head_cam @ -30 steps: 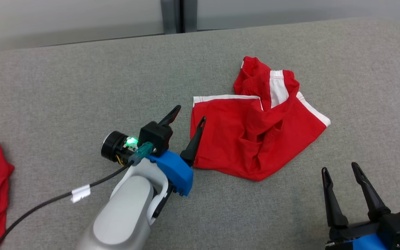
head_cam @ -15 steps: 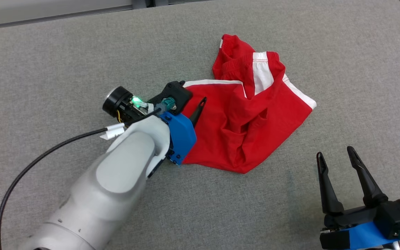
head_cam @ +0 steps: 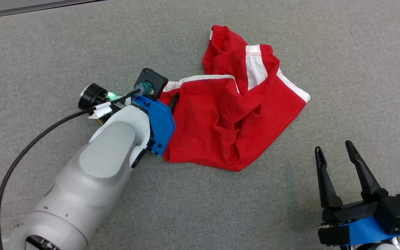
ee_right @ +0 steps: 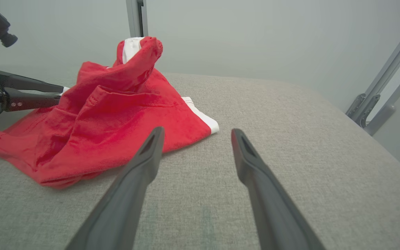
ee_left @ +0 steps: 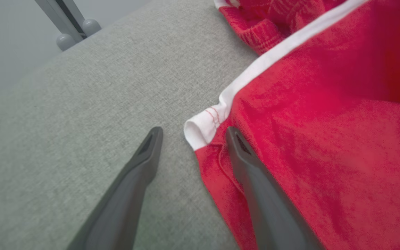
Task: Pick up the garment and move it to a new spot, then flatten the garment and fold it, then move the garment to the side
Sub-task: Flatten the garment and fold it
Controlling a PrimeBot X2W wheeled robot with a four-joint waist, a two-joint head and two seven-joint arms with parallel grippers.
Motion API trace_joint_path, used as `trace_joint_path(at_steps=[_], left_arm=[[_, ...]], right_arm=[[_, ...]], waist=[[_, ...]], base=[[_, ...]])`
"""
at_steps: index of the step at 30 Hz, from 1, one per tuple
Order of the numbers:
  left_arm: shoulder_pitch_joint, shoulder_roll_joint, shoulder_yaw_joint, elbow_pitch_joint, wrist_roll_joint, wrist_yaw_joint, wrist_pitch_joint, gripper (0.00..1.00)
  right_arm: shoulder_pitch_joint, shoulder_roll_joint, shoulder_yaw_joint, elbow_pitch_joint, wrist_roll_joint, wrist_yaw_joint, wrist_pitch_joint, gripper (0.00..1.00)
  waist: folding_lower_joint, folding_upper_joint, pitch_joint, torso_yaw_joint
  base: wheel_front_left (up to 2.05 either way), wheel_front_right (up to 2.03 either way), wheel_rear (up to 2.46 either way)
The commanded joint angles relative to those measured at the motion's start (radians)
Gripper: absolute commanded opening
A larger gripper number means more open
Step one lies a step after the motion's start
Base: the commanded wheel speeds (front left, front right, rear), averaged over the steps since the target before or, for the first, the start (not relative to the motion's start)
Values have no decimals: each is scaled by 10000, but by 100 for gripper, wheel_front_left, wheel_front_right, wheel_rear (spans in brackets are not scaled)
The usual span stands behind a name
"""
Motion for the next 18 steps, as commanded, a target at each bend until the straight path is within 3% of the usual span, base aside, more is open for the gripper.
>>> trace_joint_path(at_steps=[1, 2, 4, 5, 8, 13, 18], left_arm=[[266, -31, -165, 6, -112, -24, 54, 100], [293, 9, -395, -77, -252, -24, 172, 100], [356, 150, -825, -203, -586, -26, 249, 28], [337, 217, -941, -270, -694, -25, 125, 0], [183, 406, -1050, -427, -1083, -15, -595, 0], [136, 255, -99, -637, -2226, -15, -2360, 0], [156, 750, 677, -1647, -3199, -16, -2966, 0]], right_arm=[[-208, -7, -35, 9, 14, -3, -37, 100], [-225, -7, -45, 17, 1, -3, -37, 100], [-250, -8, -64, -2, -39, -3, -37, 100], [-242, -7, -71, -10, -62, -3, -37, 100], [-183, -7, -154, -11, -100, -3, -37, 100], [257, -8, -468, 26, -151, -3, -37, 100], [737, -8, -613, 75, -260, -3, -37, 100]], waist=[[0, 1, 0, 8], [0, 1, -9, 16], [0, 1, -56, 37], [0, 1, -96, 51], [0, 1, -274, 174], [0, 1, -853, 697], [0, 1, -1565, 1427]], base=[[0, 0, 0], [0, 0, 0], [0, 0, 0], [0, 0, 0], [0, 0, 0], [0, 0, 0], [0, 0, 0]])
